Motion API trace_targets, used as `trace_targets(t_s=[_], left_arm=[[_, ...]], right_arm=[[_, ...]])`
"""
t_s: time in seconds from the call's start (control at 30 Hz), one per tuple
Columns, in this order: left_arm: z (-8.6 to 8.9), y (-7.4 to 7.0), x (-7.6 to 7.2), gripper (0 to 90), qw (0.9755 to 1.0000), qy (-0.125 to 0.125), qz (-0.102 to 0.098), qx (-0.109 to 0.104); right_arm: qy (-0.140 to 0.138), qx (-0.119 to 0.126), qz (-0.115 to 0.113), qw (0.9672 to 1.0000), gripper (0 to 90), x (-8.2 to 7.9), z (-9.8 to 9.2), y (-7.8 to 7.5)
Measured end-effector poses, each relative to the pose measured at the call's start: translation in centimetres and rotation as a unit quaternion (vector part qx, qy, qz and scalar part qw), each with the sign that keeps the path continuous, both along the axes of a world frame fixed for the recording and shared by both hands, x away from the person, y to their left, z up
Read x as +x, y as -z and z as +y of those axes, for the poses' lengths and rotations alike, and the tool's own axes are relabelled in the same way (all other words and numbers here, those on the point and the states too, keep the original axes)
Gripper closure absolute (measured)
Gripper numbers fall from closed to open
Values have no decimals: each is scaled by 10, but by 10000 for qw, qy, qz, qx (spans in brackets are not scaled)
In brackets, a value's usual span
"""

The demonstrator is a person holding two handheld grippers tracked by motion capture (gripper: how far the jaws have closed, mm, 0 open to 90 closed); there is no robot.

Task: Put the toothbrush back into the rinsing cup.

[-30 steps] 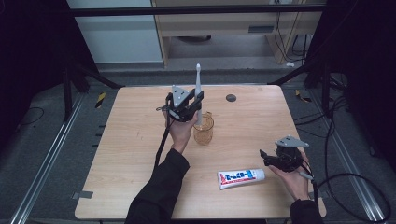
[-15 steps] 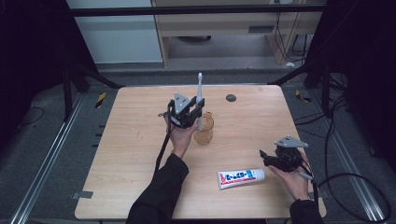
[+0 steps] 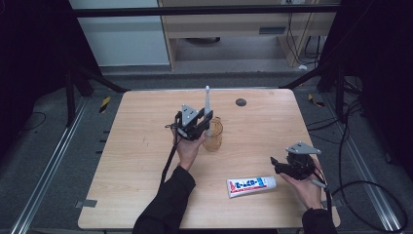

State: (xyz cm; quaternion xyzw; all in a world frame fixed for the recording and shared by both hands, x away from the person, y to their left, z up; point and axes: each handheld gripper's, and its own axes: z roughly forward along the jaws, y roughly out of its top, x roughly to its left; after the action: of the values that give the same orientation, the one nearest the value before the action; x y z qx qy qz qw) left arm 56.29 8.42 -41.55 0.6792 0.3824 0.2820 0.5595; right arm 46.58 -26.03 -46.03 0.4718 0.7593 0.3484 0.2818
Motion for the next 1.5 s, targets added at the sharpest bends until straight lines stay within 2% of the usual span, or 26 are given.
trace_targets(t_s=[0.27, 0.47, 1.5], left_arm=[[0, 15, -3, 674, 9998, 70, 129, 110], [1, 20, -5, 673, 9997, 108, 157, 159], [3, 26, -12, 633, 9994, 163, 177, 236]], right_arm=[[-17, -19, 5, 10000, 262, 0, 1, 1], [-21, -31, 8, 10000, 262, 1, 2, 1], [-3, -4, 22, 10000, 259, 0, 2, 0]])
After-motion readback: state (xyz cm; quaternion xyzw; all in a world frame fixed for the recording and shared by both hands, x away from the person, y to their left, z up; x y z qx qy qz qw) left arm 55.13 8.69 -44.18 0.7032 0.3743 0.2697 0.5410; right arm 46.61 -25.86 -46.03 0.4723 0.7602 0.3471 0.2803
